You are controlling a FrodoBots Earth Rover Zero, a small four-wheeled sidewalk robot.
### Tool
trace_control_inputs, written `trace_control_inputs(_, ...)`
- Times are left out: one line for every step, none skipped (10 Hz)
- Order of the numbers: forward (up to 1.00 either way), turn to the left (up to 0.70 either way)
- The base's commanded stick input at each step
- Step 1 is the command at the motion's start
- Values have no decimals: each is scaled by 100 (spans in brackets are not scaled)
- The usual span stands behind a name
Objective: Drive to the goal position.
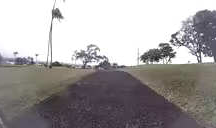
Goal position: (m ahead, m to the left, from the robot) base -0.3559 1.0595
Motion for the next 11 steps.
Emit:
trace_control_inputs(100,0)
trace_control_inputs(100,0)
trace_control_inputs(100,0)
trace_control_inputs(100,0)
trace_control_inputs(100,0)
trace_control_inputs(100,0)
trace_control_inputs(100,0)
trace_control_inputs(100,0)
trace_control_inputs(100,0)
trace_control_inputs(100,0)
trace_control_inputs(100,0)
